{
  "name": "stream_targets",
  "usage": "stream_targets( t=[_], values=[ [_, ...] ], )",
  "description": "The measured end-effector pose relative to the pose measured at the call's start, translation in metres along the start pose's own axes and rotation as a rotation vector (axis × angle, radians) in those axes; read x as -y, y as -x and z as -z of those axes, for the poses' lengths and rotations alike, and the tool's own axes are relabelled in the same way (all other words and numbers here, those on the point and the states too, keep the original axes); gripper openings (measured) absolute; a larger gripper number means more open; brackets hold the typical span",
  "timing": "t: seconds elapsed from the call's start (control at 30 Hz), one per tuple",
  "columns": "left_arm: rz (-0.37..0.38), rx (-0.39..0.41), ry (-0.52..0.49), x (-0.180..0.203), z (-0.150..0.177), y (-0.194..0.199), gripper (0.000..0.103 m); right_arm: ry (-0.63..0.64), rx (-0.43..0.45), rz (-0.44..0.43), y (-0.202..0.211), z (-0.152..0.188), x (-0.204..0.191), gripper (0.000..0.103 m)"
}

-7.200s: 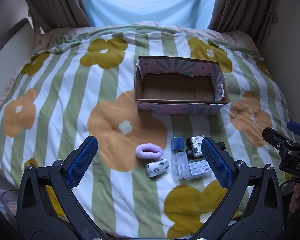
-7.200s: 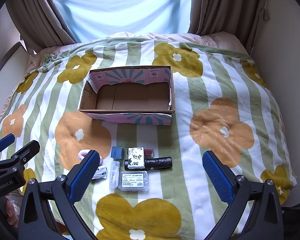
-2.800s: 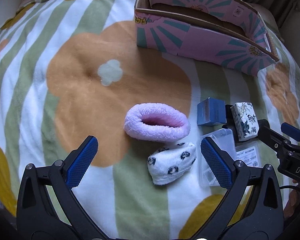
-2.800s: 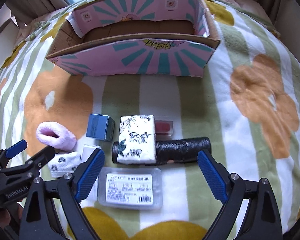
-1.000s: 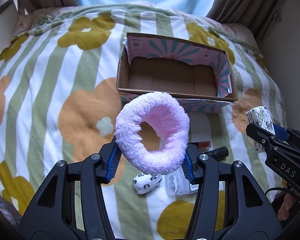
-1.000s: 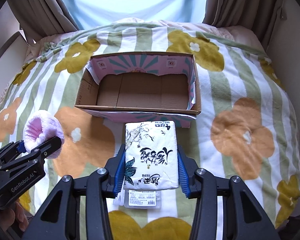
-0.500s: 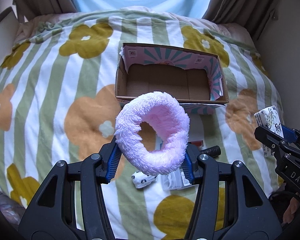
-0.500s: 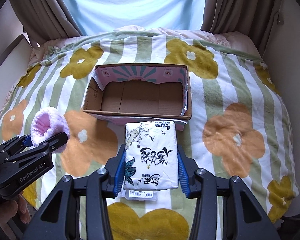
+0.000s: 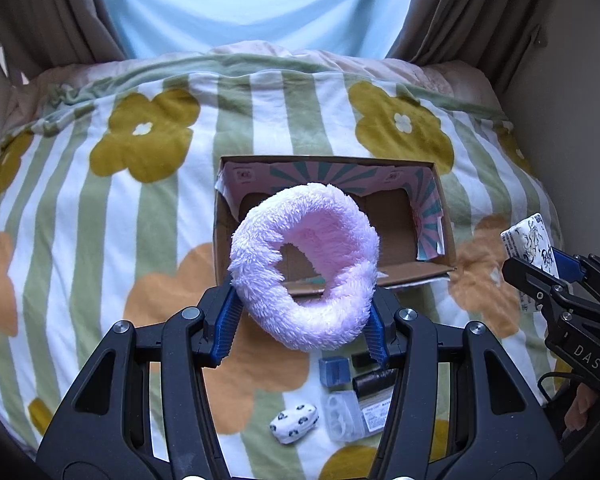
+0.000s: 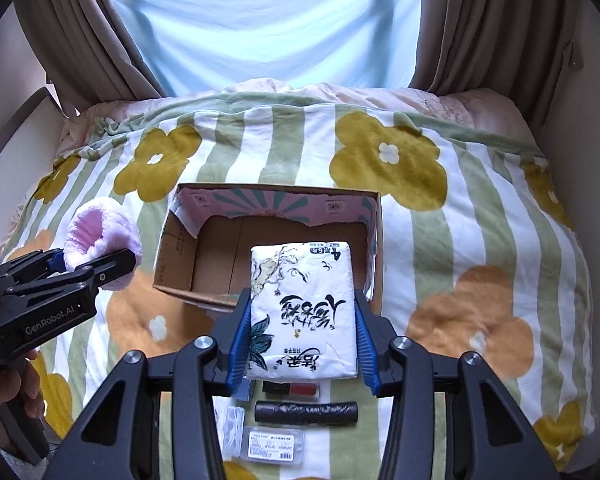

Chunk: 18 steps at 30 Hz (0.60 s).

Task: Organize objects
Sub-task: 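Lift the pink sock and tissue pack and carry both over the cardboard box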

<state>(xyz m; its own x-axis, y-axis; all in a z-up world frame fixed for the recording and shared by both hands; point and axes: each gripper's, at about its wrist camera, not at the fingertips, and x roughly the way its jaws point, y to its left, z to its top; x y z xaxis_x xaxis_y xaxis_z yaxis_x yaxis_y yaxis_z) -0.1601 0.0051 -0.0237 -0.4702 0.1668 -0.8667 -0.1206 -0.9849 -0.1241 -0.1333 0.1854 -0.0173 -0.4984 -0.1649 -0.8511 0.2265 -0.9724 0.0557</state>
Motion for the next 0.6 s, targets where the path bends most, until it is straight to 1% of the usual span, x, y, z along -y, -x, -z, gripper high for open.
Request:
stream_targets(
  t=[0.13, 0.3, 0.43, 0.6],
  values=[
    [0.011, -0.021, -0.002, -0.006, -0.025, -0.035, 0.049, 0.031, 0.004, -0.017, -0.029, -0.025, 0.004, 0.042],
    [0.014, -0.075, -0.004, -0.011, -0.044, -0.089, 0.049, 0.062, -0.032, -0.046, -0.075, -0.044, 0.004, 0.042],
    [0.016, -0.123, -0.007, -0.013, -0.051, -0.133, 0.049, 0.093, -0.073, -0.060, -0.114, -0.051, 0.001, 0.042],
    [0.013, -0.182, -0.029, -0.012, -0.048, -0.184, 0.049, 0.125, -0.139, -0.081, -0.162, -0.047, -0.002, 0.042]
  ],
)
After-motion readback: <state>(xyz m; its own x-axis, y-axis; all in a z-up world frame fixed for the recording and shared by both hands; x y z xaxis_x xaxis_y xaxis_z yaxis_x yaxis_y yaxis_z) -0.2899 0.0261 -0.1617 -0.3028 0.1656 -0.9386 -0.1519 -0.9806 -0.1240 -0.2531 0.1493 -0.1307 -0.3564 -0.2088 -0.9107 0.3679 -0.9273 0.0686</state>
